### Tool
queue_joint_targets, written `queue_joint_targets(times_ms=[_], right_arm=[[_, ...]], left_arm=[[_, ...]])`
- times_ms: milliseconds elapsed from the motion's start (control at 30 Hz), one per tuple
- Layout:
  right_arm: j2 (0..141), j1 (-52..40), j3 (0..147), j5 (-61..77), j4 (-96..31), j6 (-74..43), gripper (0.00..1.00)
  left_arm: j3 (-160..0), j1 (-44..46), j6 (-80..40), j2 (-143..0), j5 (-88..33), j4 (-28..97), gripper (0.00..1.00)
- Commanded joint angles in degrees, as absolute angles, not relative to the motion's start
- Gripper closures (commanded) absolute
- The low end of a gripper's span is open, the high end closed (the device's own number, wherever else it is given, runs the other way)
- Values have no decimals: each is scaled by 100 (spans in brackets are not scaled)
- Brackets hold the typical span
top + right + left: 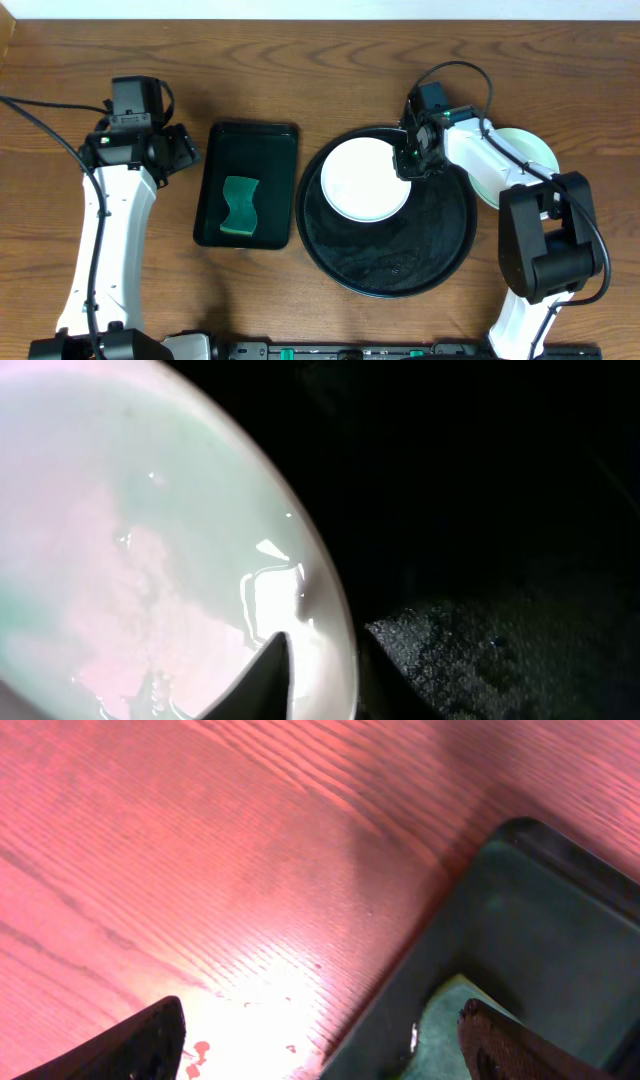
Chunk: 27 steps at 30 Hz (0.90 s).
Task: Clean dirty plates on tray and stack at the side
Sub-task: 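Release the sponge and raise the left gripper back to the left, then grip the white plate's rim firmly with the right gripper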
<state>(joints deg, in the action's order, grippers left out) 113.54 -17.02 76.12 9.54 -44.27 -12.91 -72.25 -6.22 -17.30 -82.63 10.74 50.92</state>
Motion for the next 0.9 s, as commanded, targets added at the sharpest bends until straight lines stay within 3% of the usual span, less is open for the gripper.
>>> queue_joint_targets(times_ms=[0, 133, 300, 867], right_arm=[[11358, -1789, 7594, 1140, -4414, -1258, 74], [11358, -1789, 7594, 1138, -4410, -1098, 61], [11358, -1789, 7594, 1142, -4412, -1000, 70], [11358, -1789, 7594, 1140, -4407, -910, 71]], left_arm=[[-7251, -711, -1697, -8274, 1142, 5111, 13], [-7251, -711, -1697, -8274, 1142, 5109, 12], [-7251, -711, -1697, -8274, 1142, 5111, 12], [-7251, -711, -1699, -8274, 1142, 5111, 12]])
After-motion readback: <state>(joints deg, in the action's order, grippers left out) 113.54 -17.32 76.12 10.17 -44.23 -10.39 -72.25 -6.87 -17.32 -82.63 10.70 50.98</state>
